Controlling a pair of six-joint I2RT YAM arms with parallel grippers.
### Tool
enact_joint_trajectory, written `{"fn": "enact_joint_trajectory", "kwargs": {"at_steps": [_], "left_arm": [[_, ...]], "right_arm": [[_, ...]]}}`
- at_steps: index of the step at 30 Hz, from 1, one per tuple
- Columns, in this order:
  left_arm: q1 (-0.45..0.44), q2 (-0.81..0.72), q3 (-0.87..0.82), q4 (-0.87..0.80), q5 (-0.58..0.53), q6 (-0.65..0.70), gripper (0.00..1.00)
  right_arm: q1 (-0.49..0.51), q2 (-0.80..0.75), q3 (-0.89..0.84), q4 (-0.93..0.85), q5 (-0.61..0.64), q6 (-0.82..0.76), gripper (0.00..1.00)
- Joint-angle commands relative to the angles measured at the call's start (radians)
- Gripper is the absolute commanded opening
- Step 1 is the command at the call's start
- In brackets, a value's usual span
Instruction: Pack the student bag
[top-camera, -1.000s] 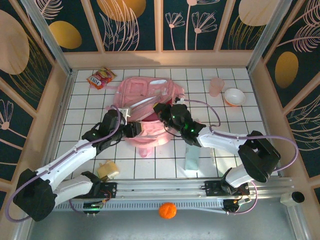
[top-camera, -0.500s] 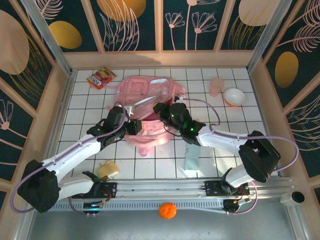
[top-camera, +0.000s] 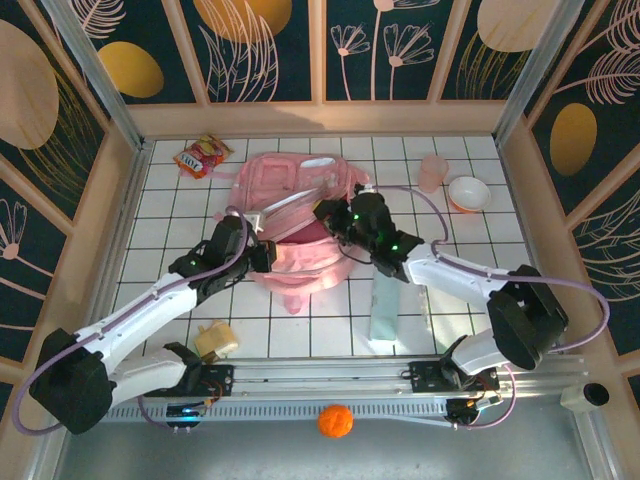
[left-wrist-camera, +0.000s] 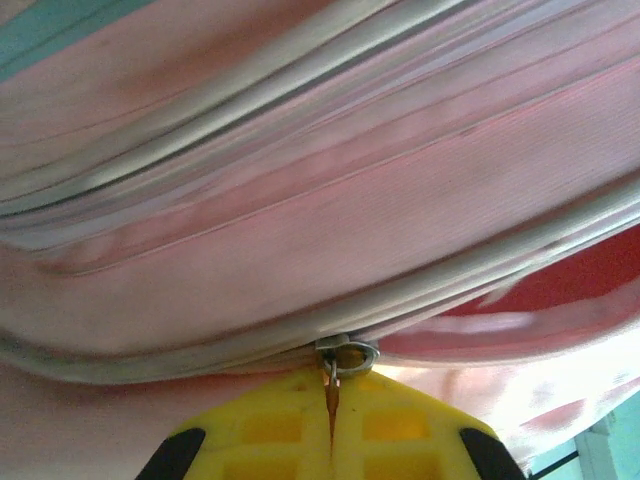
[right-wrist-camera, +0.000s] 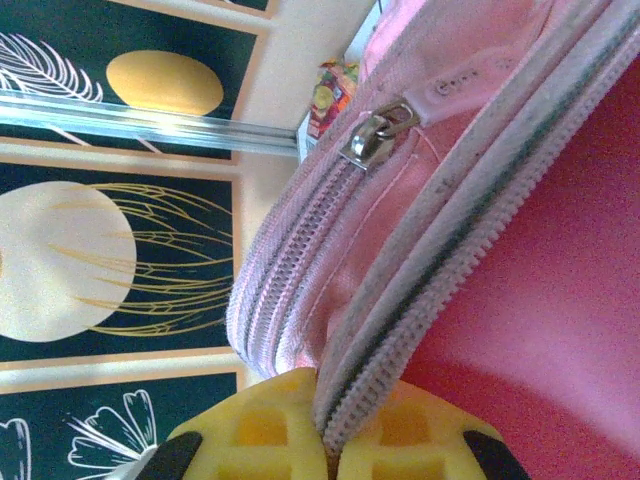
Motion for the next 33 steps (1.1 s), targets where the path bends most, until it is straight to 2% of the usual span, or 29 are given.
{"fn": "enact_joint_trajectory", "kwargs": {"at_steps": [1,7,10,13,17,19,23,29,31,33], "left_arm": [[0.020,-0.017,-0.042,-0.028,-0.047,-0.032,0.00],[0.059,-0.040,-0.053,0.008,-0.039,0.002,0.00],[0.059,-0.043,-0.046,0.096,0.054,0.031,0.00],[0.059,-0.031,-0.047,0.198,0.172,0.036,0.00],[0.058,0.001,-0.020,0.266,0.251,0.026,0.00],[0.056,0.013,-0.002,0.274,0.264,0.025,0.00],[0.058,0.027,0.010,0.299,0.286,0.013,0.00],[0.050,0.036,0.004,0.345,0.302,-0.014,0.00],[0.047,0.042,0.007,0.352,0.305,-0.015,0.00],[0.045,0.045,0.014,0.347,0.303,-0.010,0.00]], "right_arm": [[-0.091,-0.081,0.053,-0.002,-0.155,-0.086,0.00],[-0.291,-0.084,0.077,-0.084,-0.444,-0.125,0.00],[-0.328,-0.062,0.107,-0.152,-0.486,-0.157,0.00],[-0.295,-0.042,0.111,-0.120,-0.468,-0.136,0.00],[-0.230,-0.042,0.050,-0.023,-0.354,-0.034,0.37],[-0.210,-0.045,0.017,0.029,-0.286,0.030,0.44],[-0.117,-0.026,-0.009,0.103,-0.164,0.093,0.47],[-0.010,0.042,0.009,0.144,-0.058,0.163,0.47],[0.013,0.065,0.014,0.162,-0.046,0.174,0.47],[0.023,0.087,0.027,0.158,-0.050,0.173,0.43]]}}
